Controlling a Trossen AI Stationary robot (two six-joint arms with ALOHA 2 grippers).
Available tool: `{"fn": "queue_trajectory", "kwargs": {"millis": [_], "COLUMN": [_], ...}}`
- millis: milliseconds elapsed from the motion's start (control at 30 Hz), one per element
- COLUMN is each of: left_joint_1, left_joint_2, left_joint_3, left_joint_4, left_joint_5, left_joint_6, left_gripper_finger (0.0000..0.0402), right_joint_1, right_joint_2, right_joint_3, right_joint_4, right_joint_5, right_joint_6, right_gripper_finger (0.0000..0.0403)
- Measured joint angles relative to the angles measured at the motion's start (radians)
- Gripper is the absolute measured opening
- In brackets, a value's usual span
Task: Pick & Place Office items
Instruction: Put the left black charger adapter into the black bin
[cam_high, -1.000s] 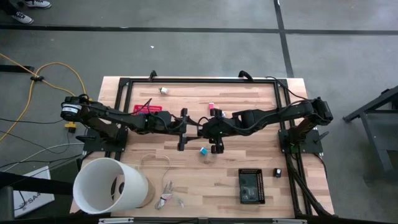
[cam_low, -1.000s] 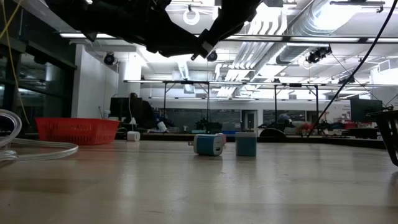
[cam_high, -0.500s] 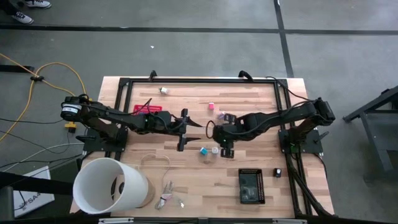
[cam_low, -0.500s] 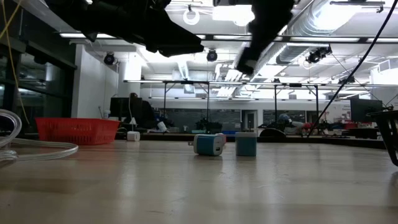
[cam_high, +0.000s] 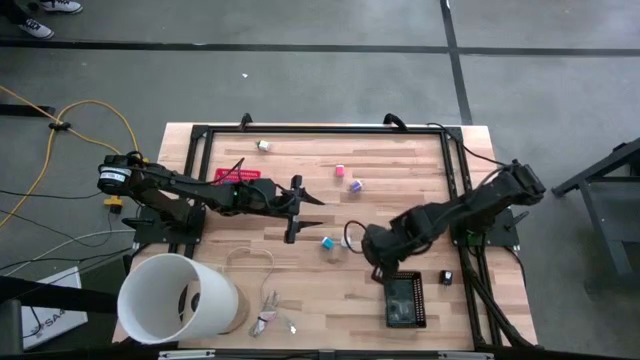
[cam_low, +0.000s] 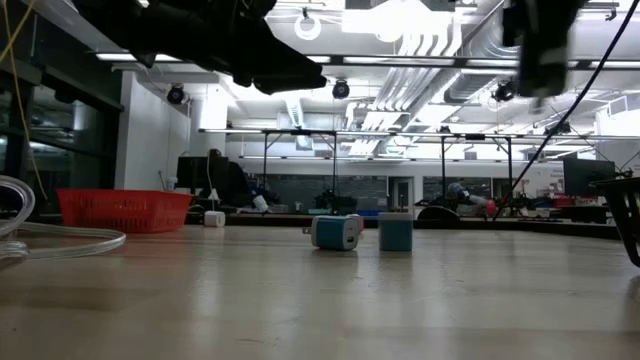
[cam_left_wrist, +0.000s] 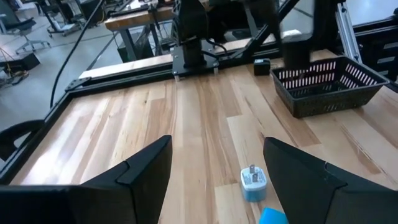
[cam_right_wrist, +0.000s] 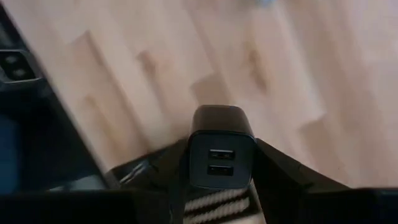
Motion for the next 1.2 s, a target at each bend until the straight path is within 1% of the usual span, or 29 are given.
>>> {"fn": "queue_trajectory", "kwargs": {"millis": [100, 167, 333, 700, 833, 933, 1100, 1200], "left_joint_1": [0.000, 0.000, 0.000, 0.000, -0.004, -0.016, -0.051, -0.072], "left_joint_2": [0.000, 0.000, 0.000, 0.000, 0.000, 0.000, 0.000, 0.000], "left_joint_3": [0.000, 0.000, 0.000, 0.000, 0.000, 0.000, 0.000, 0.000], "left_joint_4": [0.002, 0.002, 0.002, -0.027, -0.033, -0.038, -0.040, -0.050], "left_joint_5": [0.000, 0.000, 0.000, -0.001, -0.001, -0.005, -0.004, -0.004], "left_joint_6": [-0.010, -0.012, -0.023, -0.085, -0.105, -0.107, -0.107, -0.107], "left_gripper_finger": [0.0246, 0.0246, 0.0246, 0.0246, 0.0246, 0.0246, 0.0246, 0.0246], "right_joint_1": [0.042, 0.068, 0.120, 0.202, 0.218, 0.220, 0.223, 0.225], "right_joint_2": [0.000, 0.000, 0.000, 0.006, 0.010, 0.010, 0.011, 0.010], "right_joint_3": [0.000, 0.000, 0.000, -0.002, -0.064, -0.136, -0.216, -0.268], "right_joint_4": [0.000, 0.000, 0.000, 0.030, 0.092, 0.178, 0.240, 0.316], "right_joint_5": [-0.069, -0.093, -0.086, -0.029, -0.038, -0.066, -0.097, -0.145], "right_joint_6": [0.126, 0.194, 0.341, 0.592, 0.649, 0.683, 0.727, 0.757], "right_gripper_finger": [0.0138, 0.0138, 0.0138, 0.0138, 0.0138, 0.0139, 0.0139, 0.0139]}}
